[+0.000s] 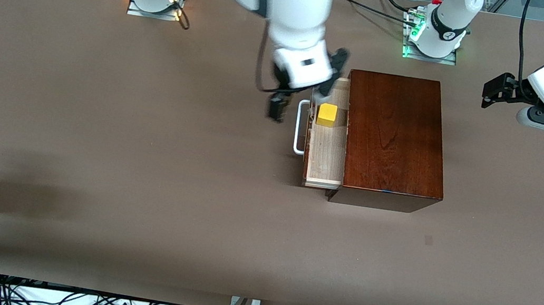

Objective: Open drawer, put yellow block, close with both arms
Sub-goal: 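Withdraw the right gripper while the left gripper reaches the drawer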

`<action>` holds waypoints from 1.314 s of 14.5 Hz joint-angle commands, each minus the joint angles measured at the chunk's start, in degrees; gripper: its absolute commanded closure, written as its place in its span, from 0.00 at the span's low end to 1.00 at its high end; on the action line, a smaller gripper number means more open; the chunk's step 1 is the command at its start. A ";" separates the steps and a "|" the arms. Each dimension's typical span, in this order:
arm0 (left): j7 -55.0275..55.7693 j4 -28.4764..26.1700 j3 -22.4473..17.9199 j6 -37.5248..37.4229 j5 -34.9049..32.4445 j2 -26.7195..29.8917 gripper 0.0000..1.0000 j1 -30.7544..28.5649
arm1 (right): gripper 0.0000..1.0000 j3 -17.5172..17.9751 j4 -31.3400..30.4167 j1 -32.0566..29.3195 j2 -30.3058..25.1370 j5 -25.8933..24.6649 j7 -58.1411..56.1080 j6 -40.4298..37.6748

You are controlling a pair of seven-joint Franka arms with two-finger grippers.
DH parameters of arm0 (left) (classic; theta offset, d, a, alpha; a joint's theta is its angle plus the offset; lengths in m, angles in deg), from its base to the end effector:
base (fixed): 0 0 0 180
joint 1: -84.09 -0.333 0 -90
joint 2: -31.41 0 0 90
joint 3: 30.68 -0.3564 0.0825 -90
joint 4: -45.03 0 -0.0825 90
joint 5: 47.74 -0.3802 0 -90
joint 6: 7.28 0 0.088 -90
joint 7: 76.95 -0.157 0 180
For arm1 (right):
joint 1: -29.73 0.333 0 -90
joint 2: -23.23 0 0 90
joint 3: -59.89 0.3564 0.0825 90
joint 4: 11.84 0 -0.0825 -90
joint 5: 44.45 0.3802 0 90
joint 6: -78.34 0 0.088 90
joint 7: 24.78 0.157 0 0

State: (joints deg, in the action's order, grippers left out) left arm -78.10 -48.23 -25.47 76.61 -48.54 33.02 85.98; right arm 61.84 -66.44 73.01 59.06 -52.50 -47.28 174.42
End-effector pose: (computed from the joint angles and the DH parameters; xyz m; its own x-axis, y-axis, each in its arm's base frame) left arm 0.5171 -0.0627 0.5956 0.9808 -0.1405 -0.1354 -0.1437 -0.9895 -0.0138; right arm 0.5552 0.5186 0.5069 0.3750 0.9260 0.0445 0.9141 -0.3773 0.1486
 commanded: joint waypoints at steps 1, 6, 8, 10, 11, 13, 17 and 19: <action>-0.16 3.17 0.33 -1.62 1.15 -1.87 0.00 0.22 | 0.00 0.87 -1.03 -3.98 -1.90 -0.03 0.95 -2.21; -0.95 3.61 6.20 -1.19 1.94 -5.90 0.00 0.40 | 0.00 -5.10 -4.88 -4.52 -5.67 0.83 10.26 -3.88; -1.04 6.32 10.42 -0.92 2.02 -9.93 0.00 0.49 | 0.00 -8.78 -8.22 -5.48 -8.66 7.48 13.61 -3.28; -1.22 10.45 13.24 -0.92 2.20 -14.51 0.00 0.49 | 0.00 -13.79 -12.26 -7.58 -12.26 15.22 14.23 -3.27; -2.35 11.43 13.77 -0.92 2.20 -15.92 0.00 0.49 | 0.00 -13.63 -16.81 -11.16 -15.15 19.70 15.62 -3.19; -6.82 11.44 13.87 -0.05 2.81 -17.16 0.00 0.49 | 0.00 -13.37 -30.67 -15.93 -24.10 22.38 16.34 0.13; -10.43 11.17 14.04 6.88 6.16 -20.76 0.00 5.30 | 0.00 -11.01 -39.18 -25.84 -29.15 19.14 16.34 1.74; -17.70 11.35 14.22 8.22 6.24 -22.34 0.00 9.61 | 0.00 -3.57 -39.18 -33.31 -30.55 14.94 16.60 0.86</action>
State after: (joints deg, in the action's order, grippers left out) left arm -90.04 -39.13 -10.96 84.36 -42.95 12.76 91.07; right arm 50.92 -102.78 45.64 31.76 -33.75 -32.55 174.33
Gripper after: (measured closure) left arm 0.000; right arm 0.000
